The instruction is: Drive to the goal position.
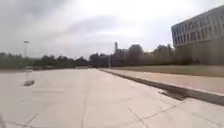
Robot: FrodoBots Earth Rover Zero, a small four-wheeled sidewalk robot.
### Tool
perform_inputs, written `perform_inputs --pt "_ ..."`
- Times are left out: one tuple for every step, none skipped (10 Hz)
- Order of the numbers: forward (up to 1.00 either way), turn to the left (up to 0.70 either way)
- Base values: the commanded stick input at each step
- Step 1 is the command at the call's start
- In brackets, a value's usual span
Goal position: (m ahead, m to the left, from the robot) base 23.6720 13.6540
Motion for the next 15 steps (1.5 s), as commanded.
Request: perform_inputs --pt "0.70 0.00" --pt "0.70 0.00" --pt "0.70 0.00" --pt "0.70 0.00" --pt "0.70 0.00" --pt "0.70 0.00" --pt "0.70 0.00" --pt "0.70 0.00" --pt "0.70 0.00" --pt "0.70 0.00" --pt "0.70 0.00" --pt "0.70 0.00" --pt "0.70 0.25" --pt "0.70 0.35" --pt "0.70 0.35"
